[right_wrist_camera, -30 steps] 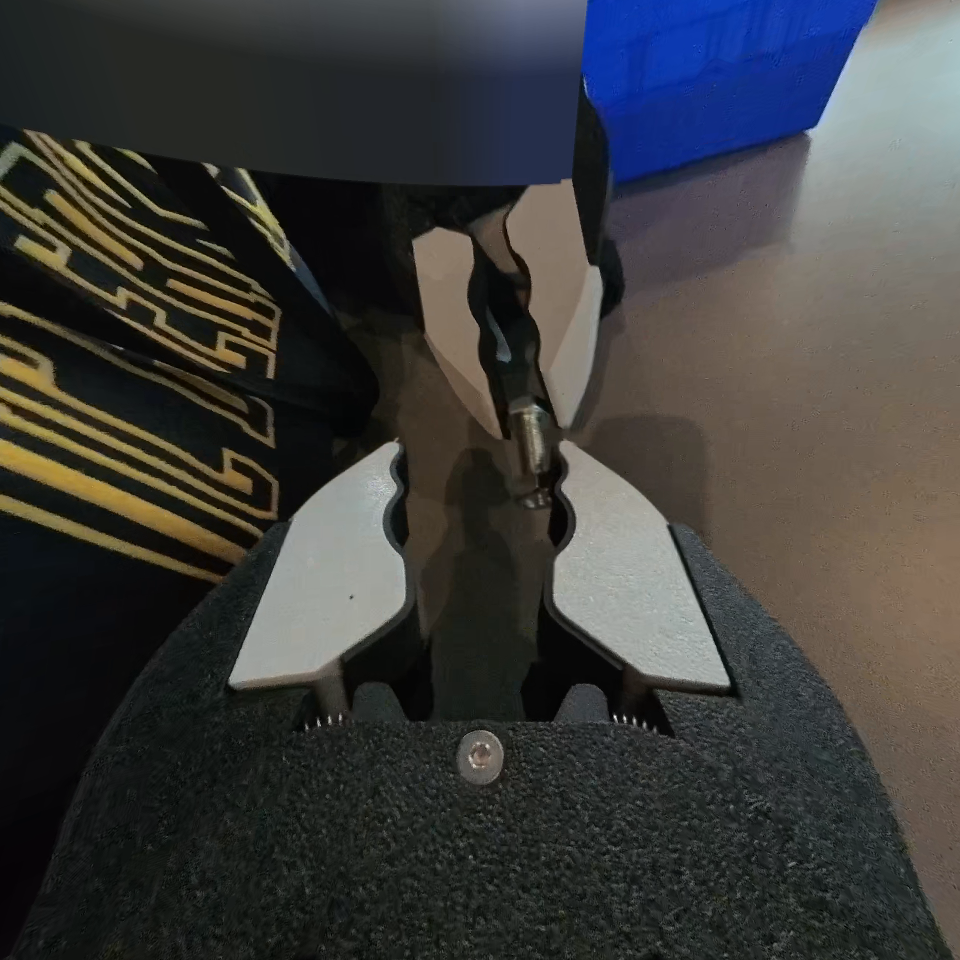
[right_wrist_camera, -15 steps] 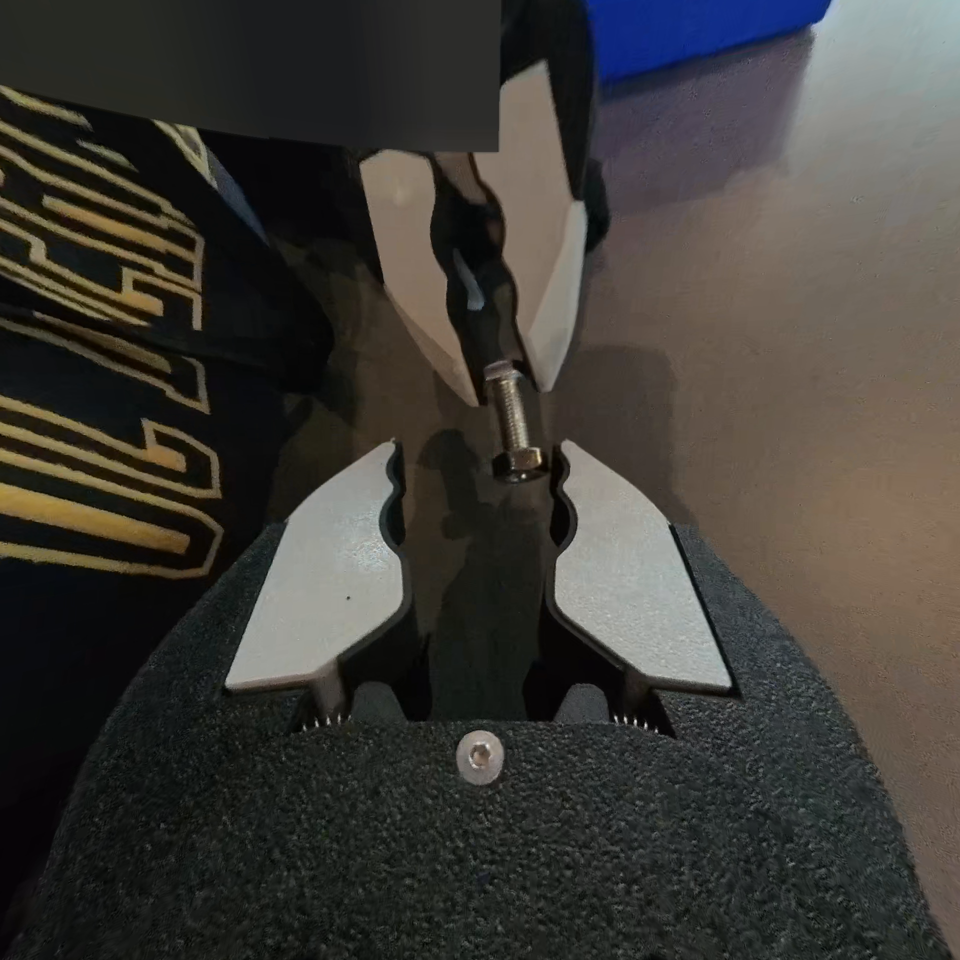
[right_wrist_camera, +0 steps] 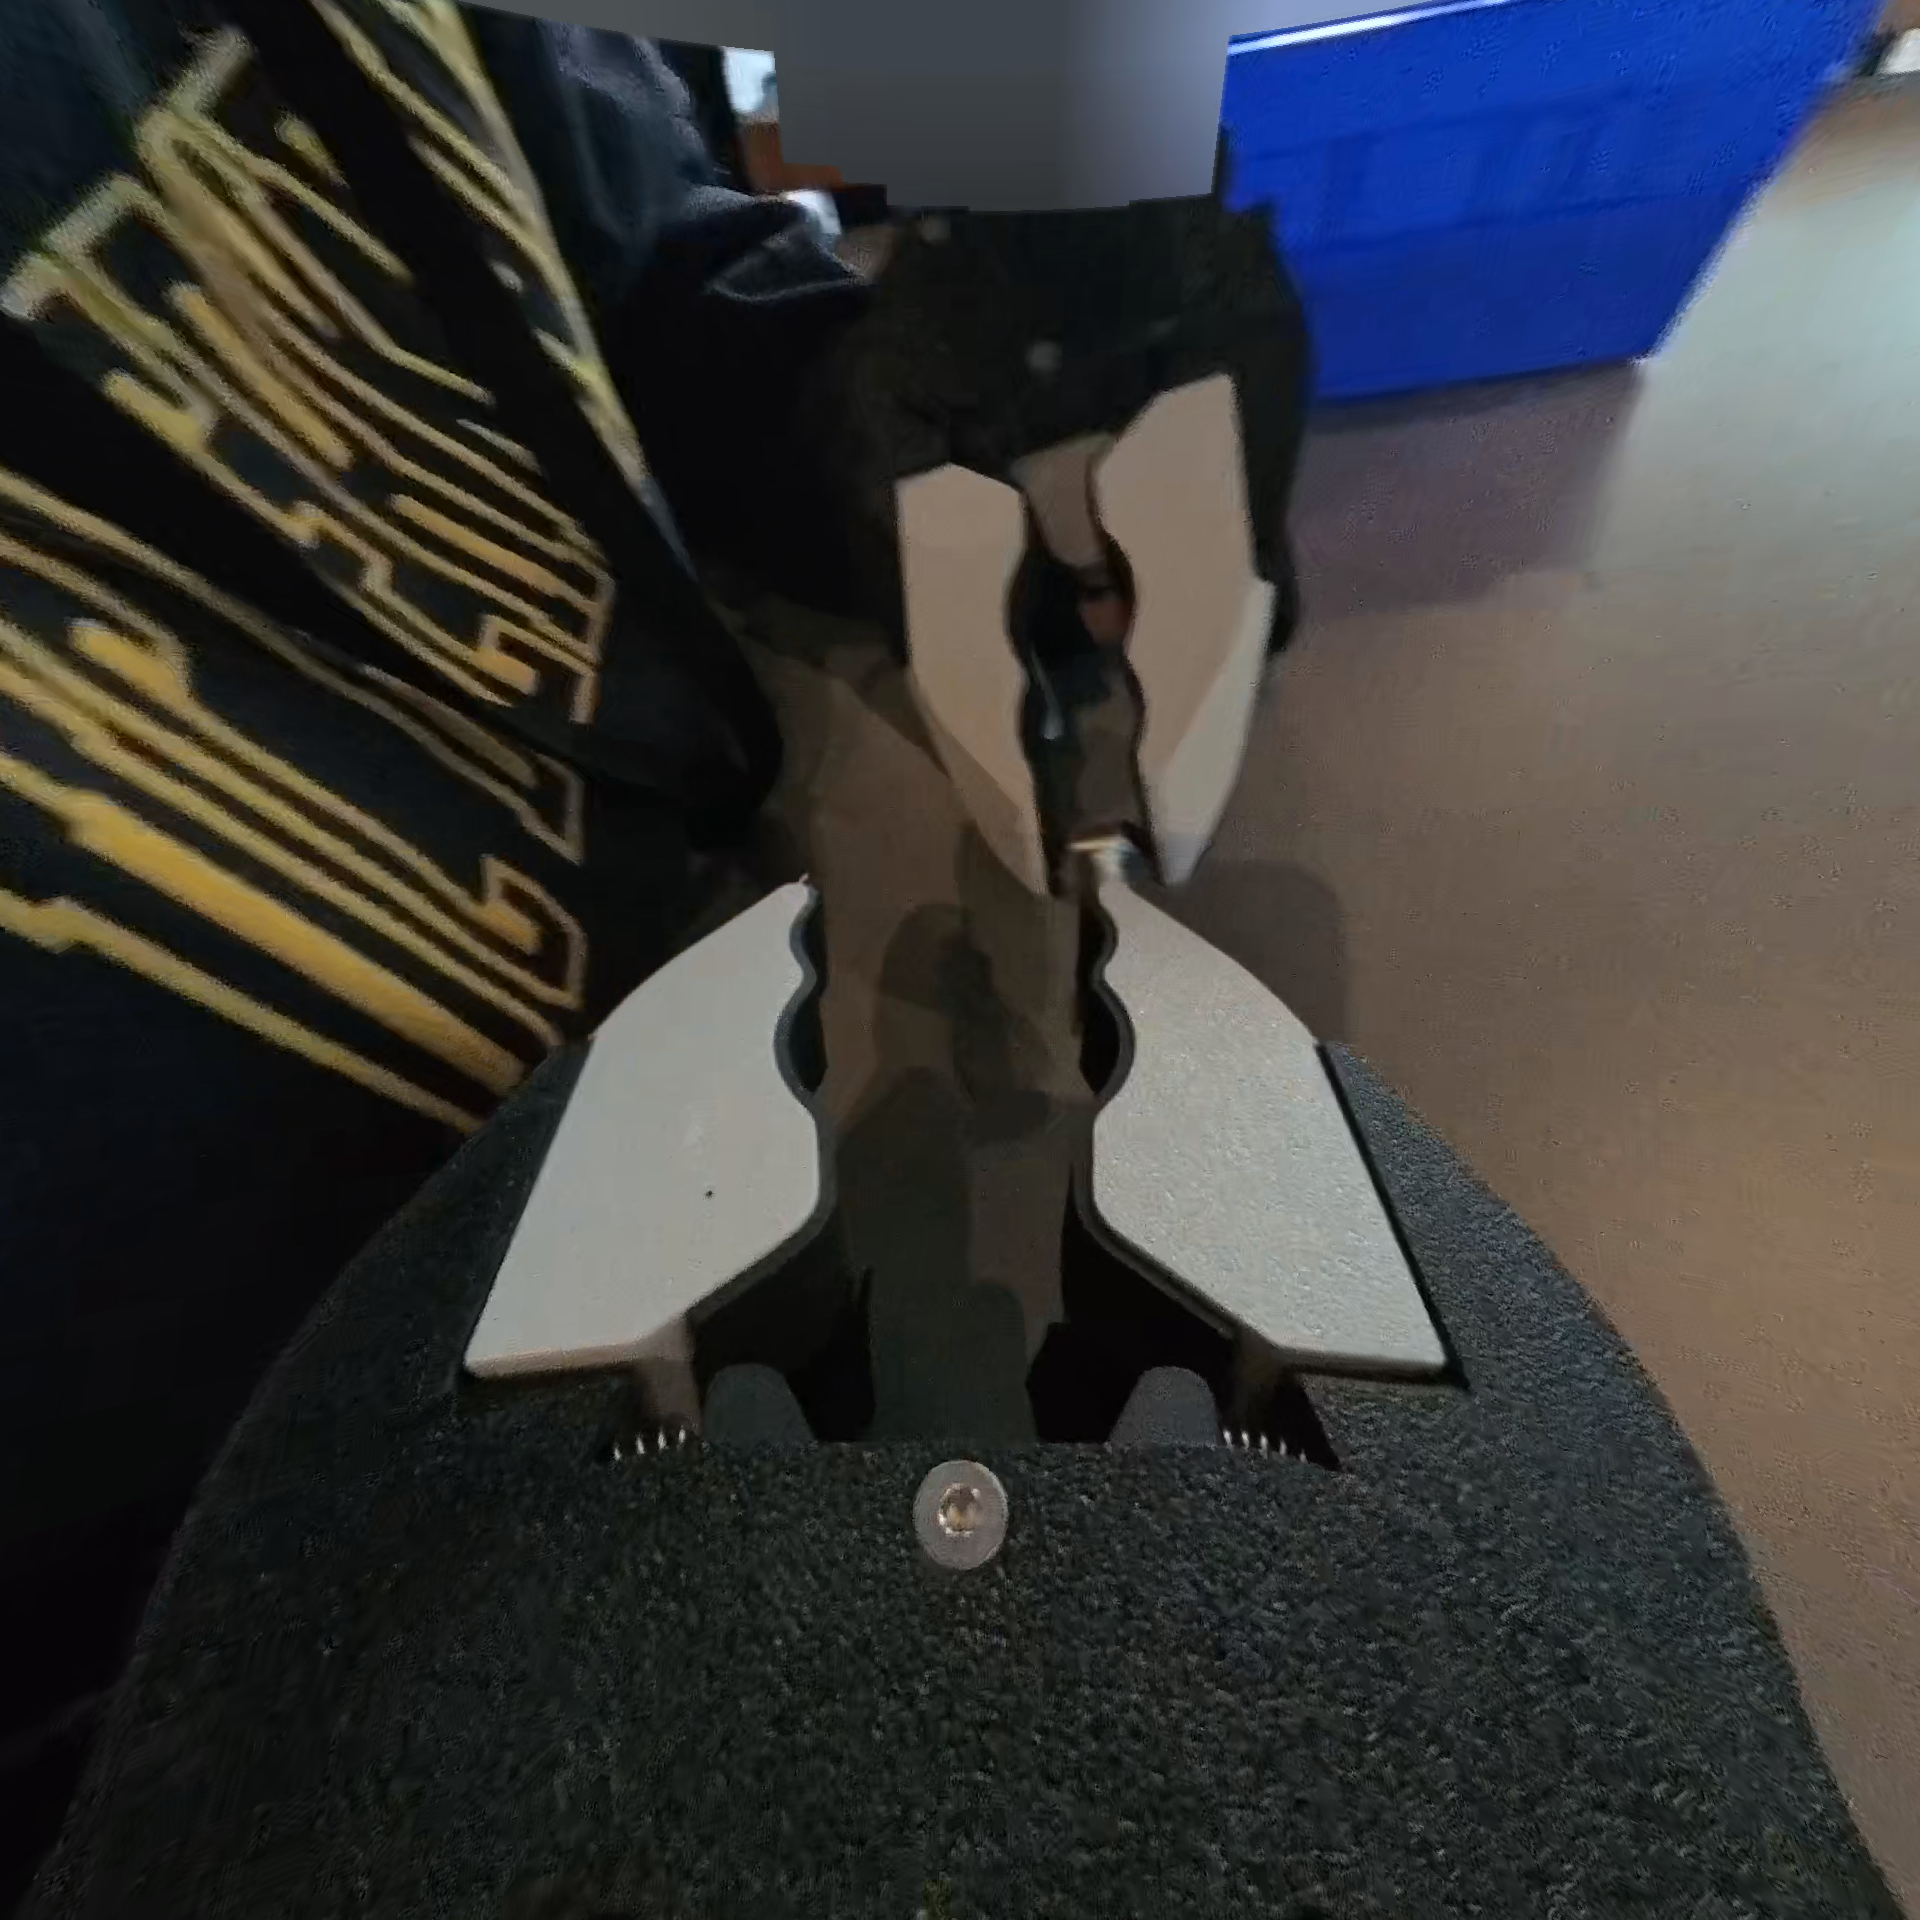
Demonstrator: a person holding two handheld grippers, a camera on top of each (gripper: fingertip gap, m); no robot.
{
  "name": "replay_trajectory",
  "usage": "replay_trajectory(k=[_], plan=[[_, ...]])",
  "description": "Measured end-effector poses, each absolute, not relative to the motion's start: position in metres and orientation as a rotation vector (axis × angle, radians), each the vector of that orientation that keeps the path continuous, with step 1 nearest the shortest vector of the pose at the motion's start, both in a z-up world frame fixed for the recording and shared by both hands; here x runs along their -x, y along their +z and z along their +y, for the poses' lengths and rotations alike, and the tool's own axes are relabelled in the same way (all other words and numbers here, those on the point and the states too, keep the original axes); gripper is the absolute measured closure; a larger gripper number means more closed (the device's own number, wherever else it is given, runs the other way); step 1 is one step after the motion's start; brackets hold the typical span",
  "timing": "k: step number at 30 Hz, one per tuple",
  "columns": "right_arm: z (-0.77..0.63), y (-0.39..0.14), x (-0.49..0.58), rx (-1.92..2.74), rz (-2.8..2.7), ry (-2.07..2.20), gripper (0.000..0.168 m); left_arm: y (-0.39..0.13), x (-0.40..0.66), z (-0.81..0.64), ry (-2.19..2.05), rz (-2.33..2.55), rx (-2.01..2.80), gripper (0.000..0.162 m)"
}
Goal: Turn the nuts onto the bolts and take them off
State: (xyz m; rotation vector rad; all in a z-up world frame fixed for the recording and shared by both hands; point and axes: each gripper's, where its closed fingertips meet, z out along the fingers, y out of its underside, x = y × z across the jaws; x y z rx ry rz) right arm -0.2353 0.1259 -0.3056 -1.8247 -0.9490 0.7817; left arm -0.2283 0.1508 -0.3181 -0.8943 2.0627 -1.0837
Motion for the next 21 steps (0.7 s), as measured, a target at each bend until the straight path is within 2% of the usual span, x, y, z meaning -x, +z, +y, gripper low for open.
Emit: replay_trajectory(k=[6,21], plan=[[0.138,-0.324,0.221,1.968,-0.890,0.663,0.110,-0.315,0.234,0.151,-1.088,2.059,0.893,0.144],[0.132,-0.329,0.221,1.961,-0.980,0.615,0.117,-0.316,0.249,0.147,-1.027,2.107,0.901,0.144]])
